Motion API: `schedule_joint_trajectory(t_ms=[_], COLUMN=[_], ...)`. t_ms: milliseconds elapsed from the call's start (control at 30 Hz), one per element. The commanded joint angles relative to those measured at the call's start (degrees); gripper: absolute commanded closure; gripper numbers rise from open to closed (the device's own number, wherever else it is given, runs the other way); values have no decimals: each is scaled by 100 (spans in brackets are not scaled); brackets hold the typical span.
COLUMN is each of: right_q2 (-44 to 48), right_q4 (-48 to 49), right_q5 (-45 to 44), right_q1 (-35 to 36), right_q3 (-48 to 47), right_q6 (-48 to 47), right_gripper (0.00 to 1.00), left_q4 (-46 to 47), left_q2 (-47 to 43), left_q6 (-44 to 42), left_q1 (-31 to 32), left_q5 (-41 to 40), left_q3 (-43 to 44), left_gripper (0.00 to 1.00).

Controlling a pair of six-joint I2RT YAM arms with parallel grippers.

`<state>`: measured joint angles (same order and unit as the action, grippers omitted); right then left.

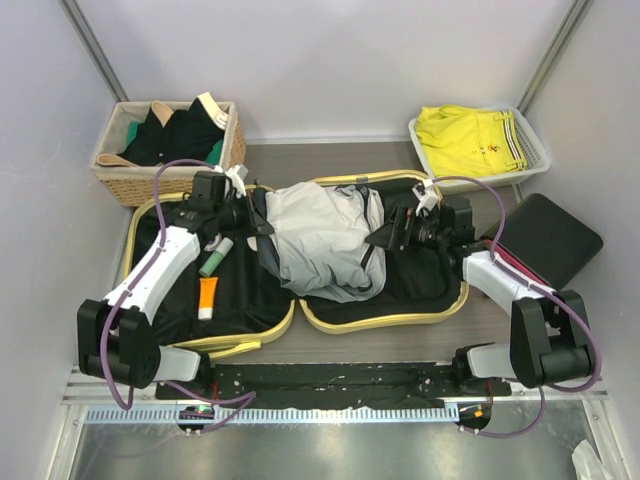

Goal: Open, take out, and arrange the luggage

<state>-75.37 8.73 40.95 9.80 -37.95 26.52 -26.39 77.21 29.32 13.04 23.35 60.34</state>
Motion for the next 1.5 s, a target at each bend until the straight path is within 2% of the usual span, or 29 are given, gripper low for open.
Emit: schedule_joint_trajectory(t_ms=[0,100,300,400,600,733,800,833,867,933,967,1067,1100,1133,1200,1233,1333,1433,1467], right_q2=[-257,-425,-855,-1093,-1532,-1980,-2287,-2385,-2455,-2561,-2553,-2395,-2316,-2159,-2008,-1921,-1674,-1533,-1498], right_q4=[963,1367,1438,1780,3133,4554,5266,5523,5734,6113,6123,5650,5257,5035,4334,4165,3663,2558,2189], right_q5=[475,537,493,598,695,800,809,844,845,818,809,740,704,660,467,388,203,72,2], right_q1=[4,48,162,329,847,1058,1146,1173,1208,1208,1208,1208,1208,1208,1130,1068,604,120,23], right_q3=[121,218,113,34,7,34,16,-10,-28,-63,-89,-238,-274,-370,-467,-537,-712,-1211,-1388], right_q6=[431,564,450,678,1618,2488,2980,3147,3322,3613,3623,3369,3238,2984,2684,2517,2419,1911,1422], right_gripper=[0,0,0,0,0,1,6,12,31,50,70,99,99,99,99,99,99,99,99], left_q4=[161,152,169,196,213,266,310,328,345,345,345,328,310,267,187,91,-85,-182,-199], left_q2=[119,180,180,215,224,224,224,233,242,242,233,163,154,128,23,-30,-276,-487,-505], left_q6=[-260,-260,-260,-243,-216,-181,-137,-120,-120,-120,-120,-111,-111,-137,-172,-251,-365,-515,-593], left_q1=[-161,-161,-161,-161,-161,-161,-152,-152,-152,-152,-152,-152,-152,-152,-152,-170,-214,-354,-424], left_q5=[-165,-138,-147,-68,2,99,178,204,231,284,275,275,258,205,108,-75,-357,-629,-726], left_q3=[48,49,13,4,-4,-39,-57,-57,-48,-40,-13,83,171,224,416,487,812,1084,1138], left_gripper=[100,100,100,100,100,100,100,100,100,100,100,100,98,84,62,38,15,2,0])
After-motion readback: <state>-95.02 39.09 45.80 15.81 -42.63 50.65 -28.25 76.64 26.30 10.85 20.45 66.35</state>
